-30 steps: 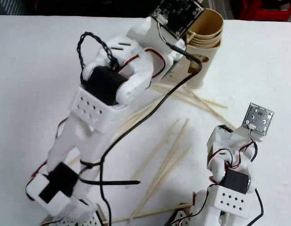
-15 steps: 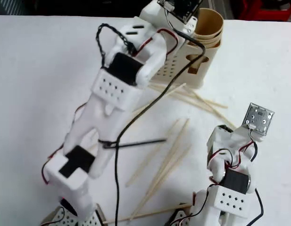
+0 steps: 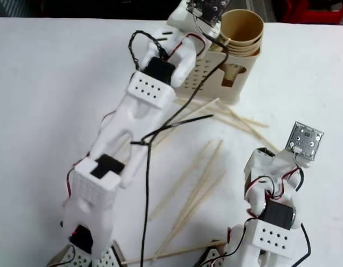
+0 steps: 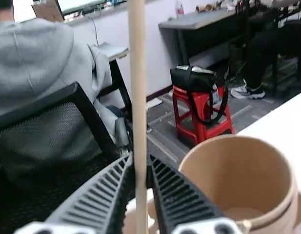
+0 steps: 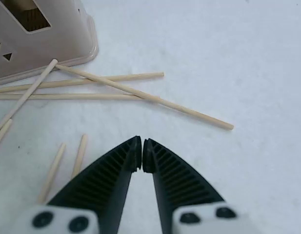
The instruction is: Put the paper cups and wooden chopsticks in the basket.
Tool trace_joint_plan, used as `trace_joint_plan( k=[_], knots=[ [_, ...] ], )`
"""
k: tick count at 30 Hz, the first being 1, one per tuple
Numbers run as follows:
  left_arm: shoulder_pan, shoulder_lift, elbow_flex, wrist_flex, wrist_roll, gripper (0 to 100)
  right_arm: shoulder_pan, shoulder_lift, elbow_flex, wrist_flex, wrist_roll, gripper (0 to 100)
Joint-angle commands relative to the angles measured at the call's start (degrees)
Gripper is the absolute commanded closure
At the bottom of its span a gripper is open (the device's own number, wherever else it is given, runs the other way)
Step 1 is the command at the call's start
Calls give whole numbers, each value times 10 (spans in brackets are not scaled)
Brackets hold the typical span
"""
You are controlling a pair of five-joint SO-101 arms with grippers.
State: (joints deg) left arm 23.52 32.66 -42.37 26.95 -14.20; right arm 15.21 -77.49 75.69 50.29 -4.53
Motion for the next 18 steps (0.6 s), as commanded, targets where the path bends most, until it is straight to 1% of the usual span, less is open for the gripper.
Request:
trace_joint_plan(
  k=[1,7,10,12,18],
  knots=[
    [-5,-1,-28,11,7,980,5,-14,-7,0,0,978],
    [-3,-2,-28,53,6,972,5,-14,-7,0,0,978],
    [-4,-3,-29,90,7,899,5,-14,-7,0,0,978],
    [-4,-3,-32,125,7,854,5,-14,-7,0,0,978],
    [-1,-2,-123,256,6,849,5,-14,-7,0,0,978]
  ],
)
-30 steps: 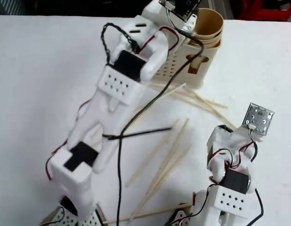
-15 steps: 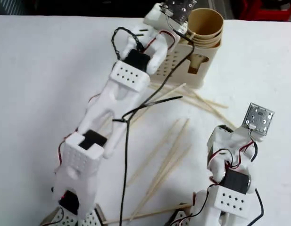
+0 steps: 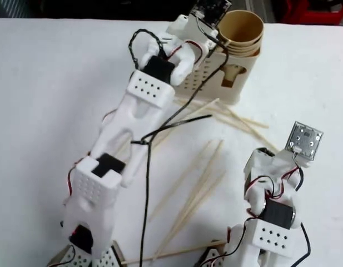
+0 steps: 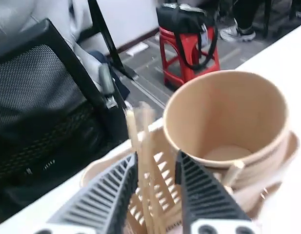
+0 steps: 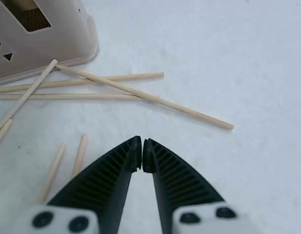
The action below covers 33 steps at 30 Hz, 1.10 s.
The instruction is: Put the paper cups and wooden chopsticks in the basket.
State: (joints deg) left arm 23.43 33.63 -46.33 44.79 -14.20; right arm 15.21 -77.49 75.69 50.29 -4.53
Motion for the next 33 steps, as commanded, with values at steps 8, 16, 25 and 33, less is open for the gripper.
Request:
trace_joint_plan(
  k=[8,16,25,33],
  knots=[
    [-4,-12,-242,313,4,849,5,-14,-7,0,0,978],
    [-5,-10,-399,527,3,849,5,-14,-7,0,0,978],
    [-36,-13,-400,578,4,849,5,-14,-6,0,0,978],
    [-43,-91,-256,578,-15,845,5,-14,-5,0,0,978]
  ],
)
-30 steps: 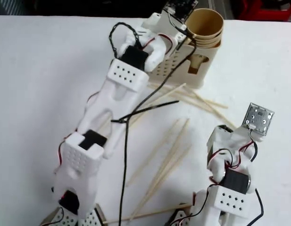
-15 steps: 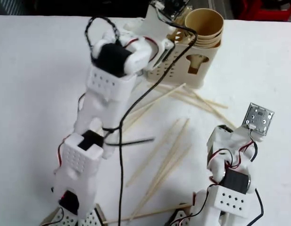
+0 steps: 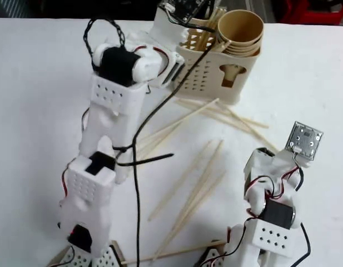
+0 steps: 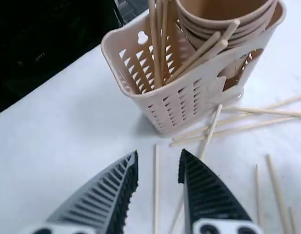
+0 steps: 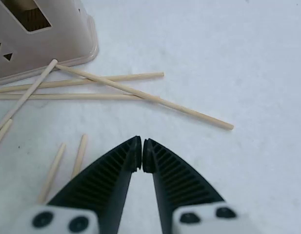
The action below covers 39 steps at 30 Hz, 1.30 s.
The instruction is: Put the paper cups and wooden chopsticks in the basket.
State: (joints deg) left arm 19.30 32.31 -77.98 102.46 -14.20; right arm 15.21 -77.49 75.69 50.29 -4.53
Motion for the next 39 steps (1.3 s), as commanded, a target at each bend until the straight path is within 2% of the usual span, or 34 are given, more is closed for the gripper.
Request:
trace_joint_plan(
  k=[1,6,10,15,19,26,32,36,39],
  knots=[
    [0,-95,84,2,-28,845,5,-14,-5,0,0,978],
    [-10,-175,231,-1,-64,845,5,-14,-4,-10,0,978],
    [-14,-214,347,-2,-70,801,5,-14,-4,-10,0,978],
    [-20,-229,456,-20,-74,793,5,-14,-4,-10,0,978],
    [-20,-230,542,-55,-110,793,5,-14,-4,-10,1,978],
    [-20,-231,708,-163,-170,793,5,-14,-4,-10,1,978],
    [-20,-226,853,-320,-198,793,5,-14,-4,-10,1,978],
    [-20,-225,911,-408,-201,792,5,-14,-4,-10,1,978],
    [-20,-217,927,-438,-207,771,5,-14,-4,-10,1,978]
  ],
)
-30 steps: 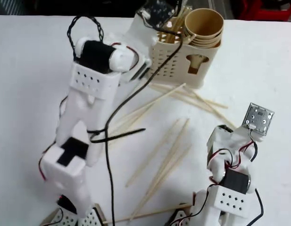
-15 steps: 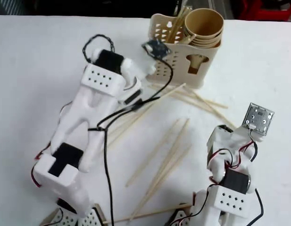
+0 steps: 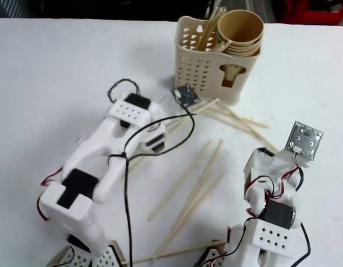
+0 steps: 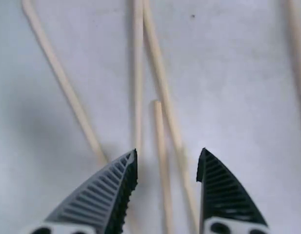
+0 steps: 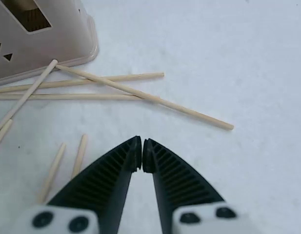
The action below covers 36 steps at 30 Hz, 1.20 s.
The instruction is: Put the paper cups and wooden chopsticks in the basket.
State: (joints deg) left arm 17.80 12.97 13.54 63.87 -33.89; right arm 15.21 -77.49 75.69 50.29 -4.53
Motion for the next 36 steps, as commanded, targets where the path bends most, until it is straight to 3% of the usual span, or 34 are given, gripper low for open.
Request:
trace_joint_plan(
  k=[1,4,10,18,21,29,36],
  knots=[
    [-5,-12,11,-56,-9,765,5,-14,-4,-10,1,978],
    [-6,41,-27,-49,-8,766,5,-14,-4,-10,1,978],
    [-15,161,-196,71,-6,771,5,-14,-4,-10,1,978],
    [-3,271,-348,194,-11,938,7,-14,-4,-10,1,978],
    [0,276,-353,215,-11,980,7,-14,-4,-10,1,978],
    [1,266,-322,231,-8,977,7,-14,-4,-10,1,978],
    [20,138,-216,221,-7,977,7,-14,-4,-10,1,978]
  ],
)
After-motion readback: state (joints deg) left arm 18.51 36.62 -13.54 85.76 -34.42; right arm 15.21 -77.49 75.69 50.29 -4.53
